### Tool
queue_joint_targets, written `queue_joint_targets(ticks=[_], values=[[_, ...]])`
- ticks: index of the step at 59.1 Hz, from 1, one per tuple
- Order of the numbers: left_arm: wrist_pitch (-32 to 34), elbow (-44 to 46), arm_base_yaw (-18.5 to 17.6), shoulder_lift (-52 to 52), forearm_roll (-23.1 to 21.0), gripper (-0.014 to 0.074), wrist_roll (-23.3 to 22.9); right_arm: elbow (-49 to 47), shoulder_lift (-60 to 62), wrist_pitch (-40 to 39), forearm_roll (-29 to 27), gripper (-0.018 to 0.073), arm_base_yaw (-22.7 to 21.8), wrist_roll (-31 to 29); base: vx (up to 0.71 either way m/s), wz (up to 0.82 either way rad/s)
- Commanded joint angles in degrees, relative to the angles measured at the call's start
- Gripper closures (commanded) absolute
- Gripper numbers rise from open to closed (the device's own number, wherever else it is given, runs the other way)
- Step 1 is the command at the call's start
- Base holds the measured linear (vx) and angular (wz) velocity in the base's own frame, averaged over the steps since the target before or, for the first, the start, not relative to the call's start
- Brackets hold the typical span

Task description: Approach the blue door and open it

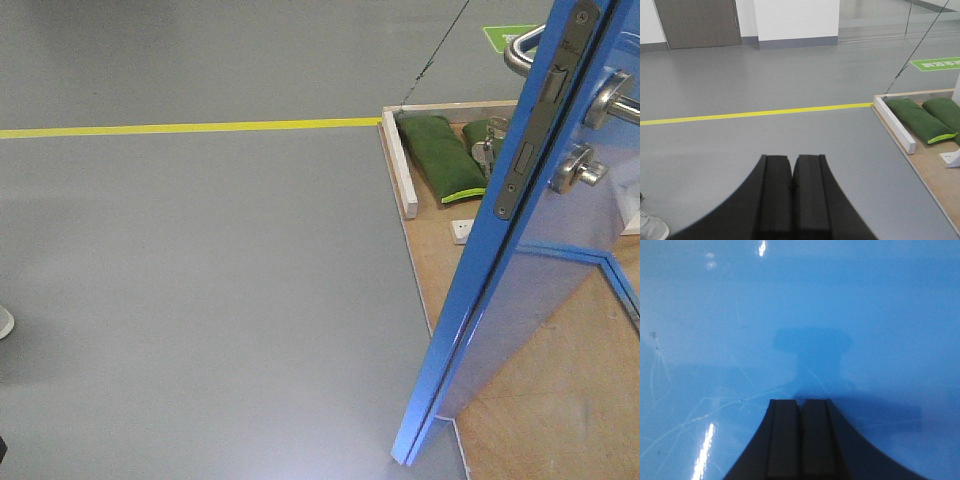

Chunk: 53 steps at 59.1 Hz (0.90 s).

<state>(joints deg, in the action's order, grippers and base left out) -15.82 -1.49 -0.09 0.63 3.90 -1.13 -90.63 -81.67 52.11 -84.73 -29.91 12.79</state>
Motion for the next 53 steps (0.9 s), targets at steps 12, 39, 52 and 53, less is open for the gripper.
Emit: queue_joint_targets(ticks=[12,39,52,53], values=[[4.89,1.49,-0.36,0.7,-0.12,0.0524,-0.39,-1.65,1.07,0.2,-5.84,0.0547,2.58,-0.42,0.0,0.0],[4.89,1.49,-0.36,0.7,-0.12,0.0524,-0.39,-1.65,1.07,0.58,-5.7,0.0547,7.14,-0.42,0.0,0.0],[4.89,1.49,-0.36,0.7,-0.12,0.0524,-0.39,-1.65,1.07,0.39,-5.59,0.0547,6.94,-0.42,0.0,0.0],[4.89,1.49,-0.36,0.7,-0.12,0.0524,-0.39,-1.65,1.07,0.31,-5.59,0.0547,6.94,-0.42,0.0,0.0]])
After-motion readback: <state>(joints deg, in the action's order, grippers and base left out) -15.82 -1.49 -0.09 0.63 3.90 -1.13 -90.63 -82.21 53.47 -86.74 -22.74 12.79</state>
